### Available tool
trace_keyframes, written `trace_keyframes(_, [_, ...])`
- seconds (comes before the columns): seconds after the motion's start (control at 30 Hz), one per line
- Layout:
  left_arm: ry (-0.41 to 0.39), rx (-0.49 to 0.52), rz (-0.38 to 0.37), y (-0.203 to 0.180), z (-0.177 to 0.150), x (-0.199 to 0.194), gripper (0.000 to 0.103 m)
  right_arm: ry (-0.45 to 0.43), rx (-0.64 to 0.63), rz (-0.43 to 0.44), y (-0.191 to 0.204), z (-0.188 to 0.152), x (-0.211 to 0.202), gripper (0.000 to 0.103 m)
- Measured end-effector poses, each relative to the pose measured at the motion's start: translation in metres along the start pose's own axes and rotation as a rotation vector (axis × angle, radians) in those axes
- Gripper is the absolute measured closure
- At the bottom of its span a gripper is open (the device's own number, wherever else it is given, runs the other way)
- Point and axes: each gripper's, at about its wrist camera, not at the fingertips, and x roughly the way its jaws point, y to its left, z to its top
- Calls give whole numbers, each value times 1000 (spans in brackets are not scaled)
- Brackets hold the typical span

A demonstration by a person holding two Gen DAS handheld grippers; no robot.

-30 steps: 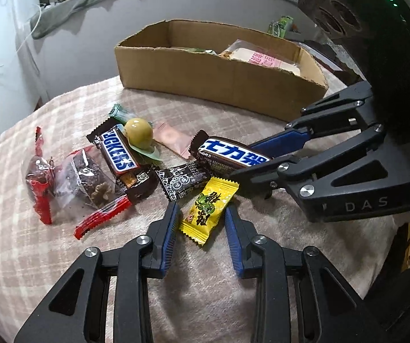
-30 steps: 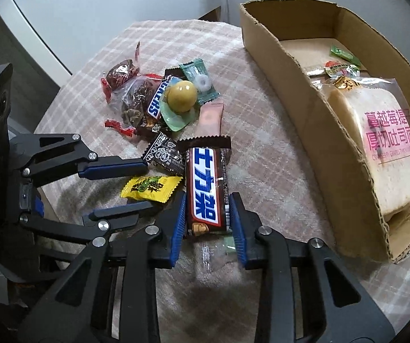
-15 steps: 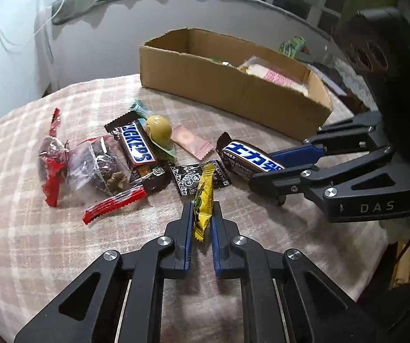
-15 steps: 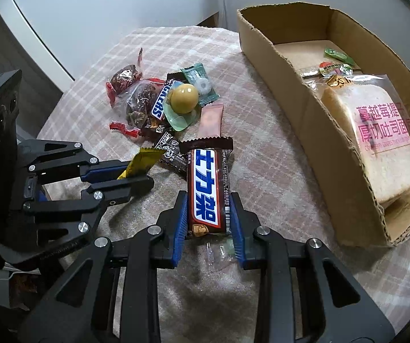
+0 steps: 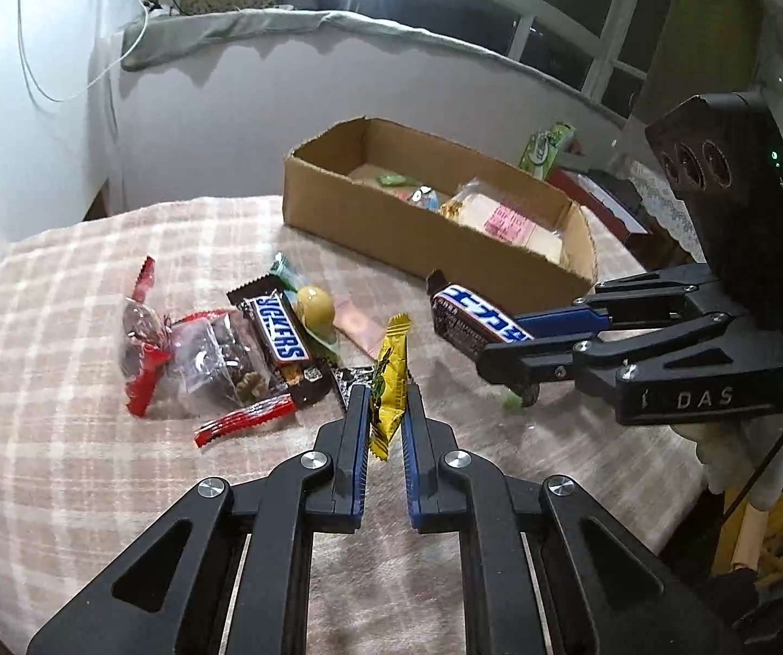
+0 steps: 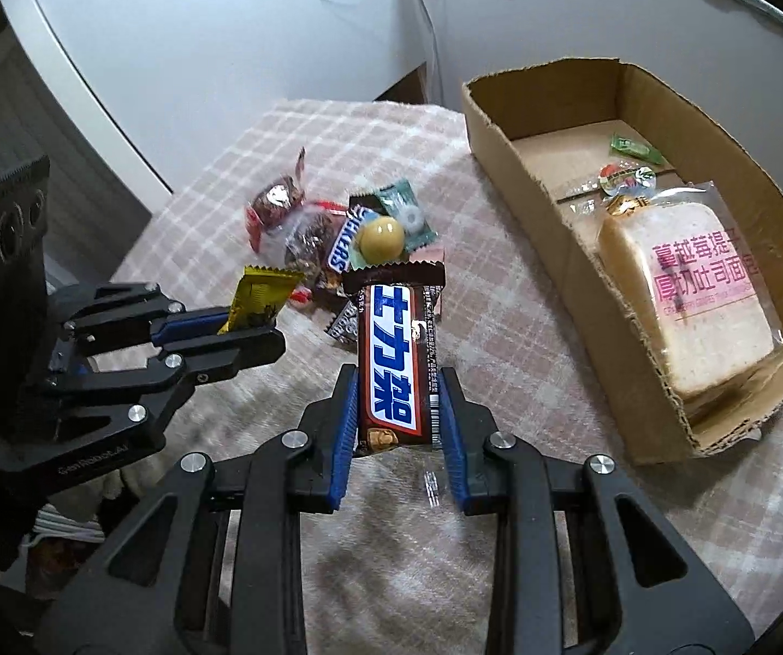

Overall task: Organize snacks
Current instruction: 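Carry the Snickers bar and yellow candy into the box and release both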

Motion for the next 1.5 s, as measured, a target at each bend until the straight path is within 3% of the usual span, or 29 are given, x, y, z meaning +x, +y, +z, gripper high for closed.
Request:
trace_keyframes(0.1, [-12, -6, -9, 0, 3, -4, 93, -26, 4, -7, 0, 0, -9, 74])
trace_keyframes(0.23, [-34, -4, -13, -1, 10, -12, 93, -40, 57, 46, -9, 7, -22, 74])
trace_keyframes(0.57, [-96, 20, -23, -7, 41, -24, 93, -125, 96, 40, -22, 27, -62, 74])
trace_keyframes(0.83, [-105, 31, -42, -15, 62, -19, 93, -133, 131, 63, -32, 39, -73, 74])
trace_keyframes(1.27, [-131, 22, -25, -11, 123, 8, 93, -165, 144, -25, -64, 78, -83, 74])
trace_keyframes(1.5, [-86, 14, 7, -6, 143, 48, 93, -165, 141, -112, -93, 98, -70, 74])
